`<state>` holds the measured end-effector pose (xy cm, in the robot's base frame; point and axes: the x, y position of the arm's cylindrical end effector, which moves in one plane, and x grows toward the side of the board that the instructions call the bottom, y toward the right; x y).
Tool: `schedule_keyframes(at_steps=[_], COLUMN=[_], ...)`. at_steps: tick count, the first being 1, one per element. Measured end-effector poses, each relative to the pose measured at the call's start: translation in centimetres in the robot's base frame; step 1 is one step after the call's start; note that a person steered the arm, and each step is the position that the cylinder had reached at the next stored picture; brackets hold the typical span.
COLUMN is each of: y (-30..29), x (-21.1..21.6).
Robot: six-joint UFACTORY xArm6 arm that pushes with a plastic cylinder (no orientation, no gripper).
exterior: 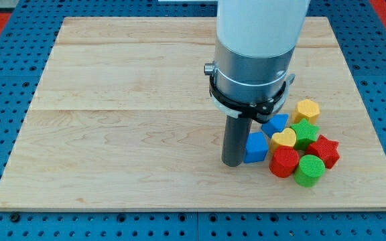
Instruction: Move robot arm towards bottom right corner of the board
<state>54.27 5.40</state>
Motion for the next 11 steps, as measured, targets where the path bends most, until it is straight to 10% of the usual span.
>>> schedule_keyframes(at_steps=[11], y=[2.8], x=[7.6])
